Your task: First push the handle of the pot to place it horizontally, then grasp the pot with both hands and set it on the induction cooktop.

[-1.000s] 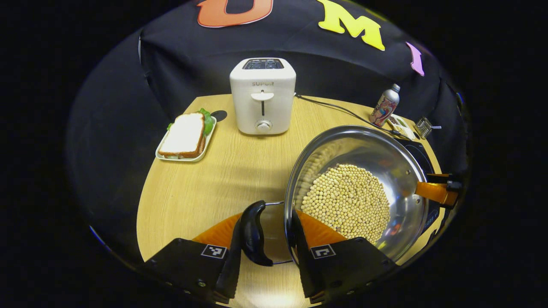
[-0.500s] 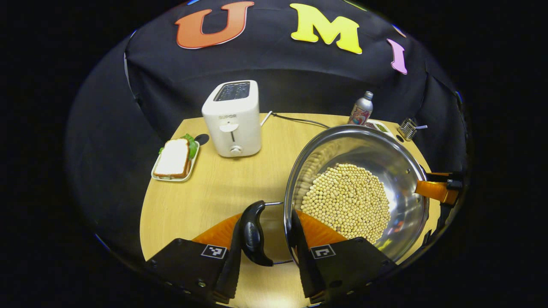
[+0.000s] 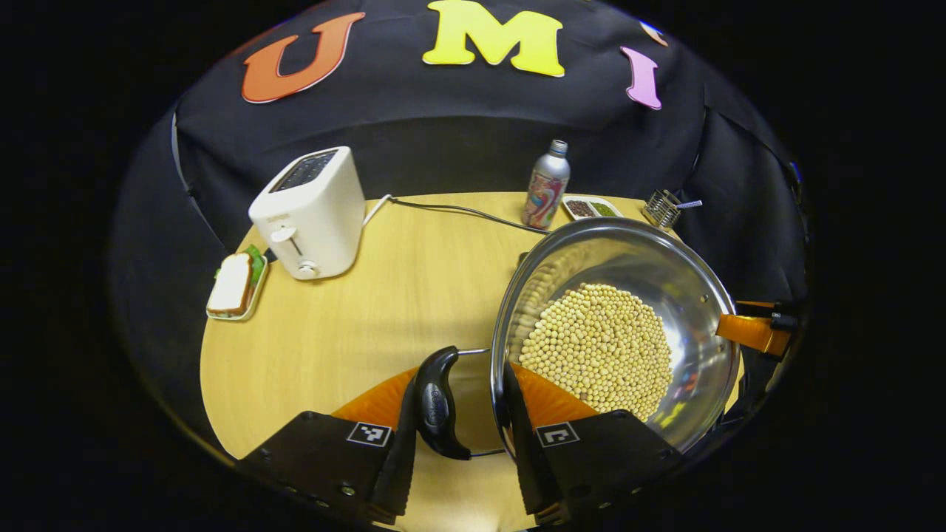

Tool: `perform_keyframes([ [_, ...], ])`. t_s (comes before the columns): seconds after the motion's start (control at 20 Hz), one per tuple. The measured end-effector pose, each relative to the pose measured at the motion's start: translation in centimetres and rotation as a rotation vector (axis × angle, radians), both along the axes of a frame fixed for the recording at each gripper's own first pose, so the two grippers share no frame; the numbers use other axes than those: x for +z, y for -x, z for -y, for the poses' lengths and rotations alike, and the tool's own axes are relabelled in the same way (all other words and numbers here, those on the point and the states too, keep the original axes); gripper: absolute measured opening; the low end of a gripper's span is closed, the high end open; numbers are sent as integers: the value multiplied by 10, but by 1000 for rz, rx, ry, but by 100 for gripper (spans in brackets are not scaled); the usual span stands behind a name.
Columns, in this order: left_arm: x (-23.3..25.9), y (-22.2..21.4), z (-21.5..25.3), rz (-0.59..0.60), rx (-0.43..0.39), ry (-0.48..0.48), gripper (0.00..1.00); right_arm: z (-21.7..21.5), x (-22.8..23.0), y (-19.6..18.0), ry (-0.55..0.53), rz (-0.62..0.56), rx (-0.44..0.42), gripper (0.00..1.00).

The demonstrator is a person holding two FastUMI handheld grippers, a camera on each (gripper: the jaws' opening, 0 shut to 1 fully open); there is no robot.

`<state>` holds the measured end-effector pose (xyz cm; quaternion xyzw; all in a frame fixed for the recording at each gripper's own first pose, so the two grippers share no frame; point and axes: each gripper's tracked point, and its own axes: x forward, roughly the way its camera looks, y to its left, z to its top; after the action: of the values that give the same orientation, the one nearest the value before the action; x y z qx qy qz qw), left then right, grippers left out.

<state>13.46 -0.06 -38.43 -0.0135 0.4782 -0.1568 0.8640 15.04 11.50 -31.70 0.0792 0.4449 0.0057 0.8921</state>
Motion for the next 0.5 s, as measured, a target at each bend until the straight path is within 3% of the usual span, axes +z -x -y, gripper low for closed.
perform_keyframes([
  [0.05, -2, 2, 13, -2, -1, 2, 56, 12, -2, 0, 3, -1, -3, 56],
  [0.5, -4, 1, 86, -18, 35, -4, 56, 82, -19, -22, 7, -25, 29, 54],
])
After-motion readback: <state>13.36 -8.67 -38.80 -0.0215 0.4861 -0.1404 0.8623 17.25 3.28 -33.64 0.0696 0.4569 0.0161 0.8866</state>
